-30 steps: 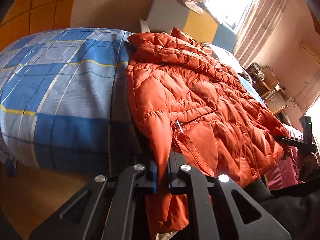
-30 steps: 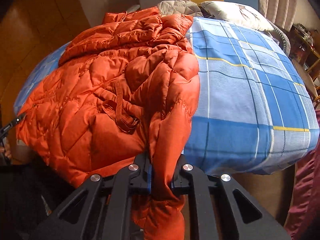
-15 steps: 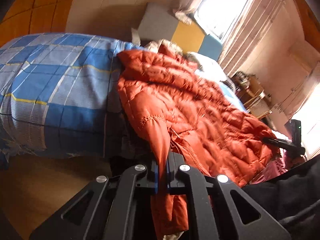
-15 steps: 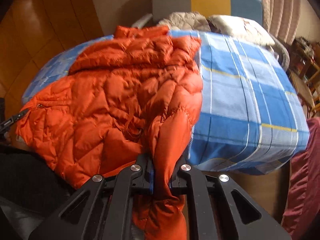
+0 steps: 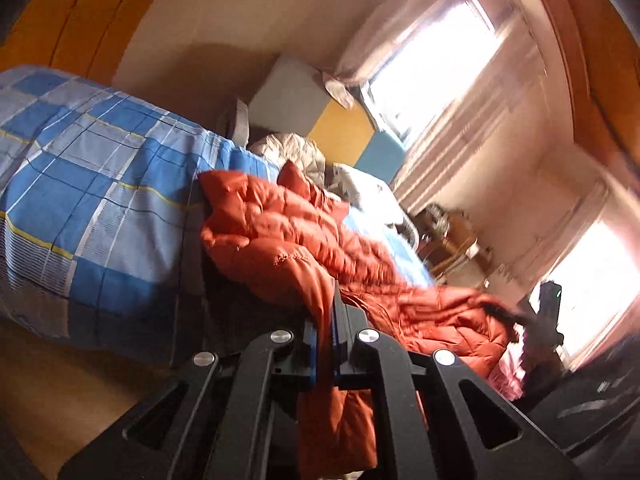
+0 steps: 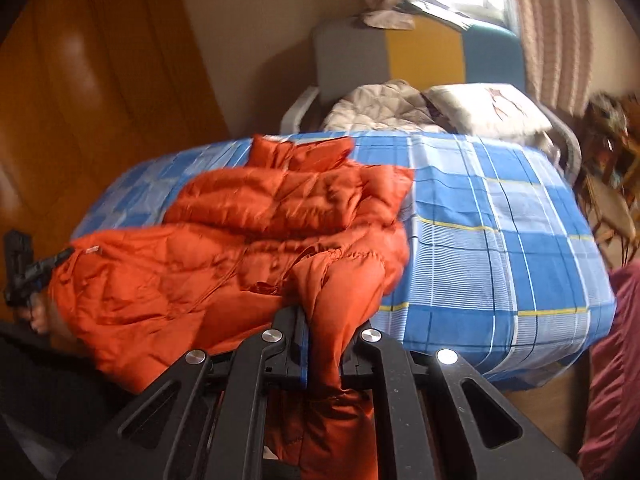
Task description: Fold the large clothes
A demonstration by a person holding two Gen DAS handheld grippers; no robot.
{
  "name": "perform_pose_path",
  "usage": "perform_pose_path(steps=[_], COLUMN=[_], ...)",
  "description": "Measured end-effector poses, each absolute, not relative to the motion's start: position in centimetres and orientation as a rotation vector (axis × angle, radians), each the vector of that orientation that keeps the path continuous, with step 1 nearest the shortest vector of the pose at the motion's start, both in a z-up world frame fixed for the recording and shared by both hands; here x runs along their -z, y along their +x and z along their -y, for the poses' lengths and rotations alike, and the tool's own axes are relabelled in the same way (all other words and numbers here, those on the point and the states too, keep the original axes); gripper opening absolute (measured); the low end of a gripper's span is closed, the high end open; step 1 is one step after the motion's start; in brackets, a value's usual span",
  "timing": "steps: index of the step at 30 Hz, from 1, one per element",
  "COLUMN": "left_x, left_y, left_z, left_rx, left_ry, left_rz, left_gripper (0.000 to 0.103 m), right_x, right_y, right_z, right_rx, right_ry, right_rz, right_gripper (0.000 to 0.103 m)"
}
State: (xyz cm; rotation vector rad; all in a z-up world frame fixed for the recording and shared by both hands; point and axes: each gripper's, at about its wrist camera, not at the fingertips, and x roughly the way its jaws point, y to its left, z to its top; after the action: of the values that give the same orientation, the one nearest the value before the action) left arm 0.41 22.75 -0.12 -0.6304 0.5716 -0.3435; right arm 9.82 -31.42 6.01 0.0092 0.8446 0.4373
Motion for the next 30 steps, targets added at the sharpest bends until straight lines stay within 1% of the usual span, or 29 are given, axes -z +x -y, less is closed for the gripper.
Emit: perform_pose_path(steps=[8, 11, 18, 24, 30], left_x=[-2.3, -2.4, -1.9, -0.4, 2.6], left_y=[6.2, 8.3, 16.0, 22.9, 28.6], left_z=[-24.4, -24.8, -25.7, -26.4, -27.3], left_rx=[0.353, 0.352, 0.328, 0.27, 0.181], left_ry=[-0.682, -0.705, -0.764, -0.787, -0.82], left_rz=[-0.518, -0.514, -0.536, -0.608, -0.7], left_gripper=[0.004, 0.004, 0.005, 0.005, 0.006], right_x=[-8.1, -8.2, -7.7, -5.4, -1.9], right_y=[14.6, 17.2, 23.8, 30.6, 36.2], right_z=[31.1, 30.6, 29.2, 28.5, 28.4], right_rx=[-0.433, -0.437, -0.419, -0.375, -0.331], right_ry=[0.032, 0.049, 0.088, 0.13, 0.169], right_rz=[-0.783, -0.774, -0.773, -0.829, -0.905], right_gripper=[0.009, 0.009, 0.009, 0.009, 0.01])
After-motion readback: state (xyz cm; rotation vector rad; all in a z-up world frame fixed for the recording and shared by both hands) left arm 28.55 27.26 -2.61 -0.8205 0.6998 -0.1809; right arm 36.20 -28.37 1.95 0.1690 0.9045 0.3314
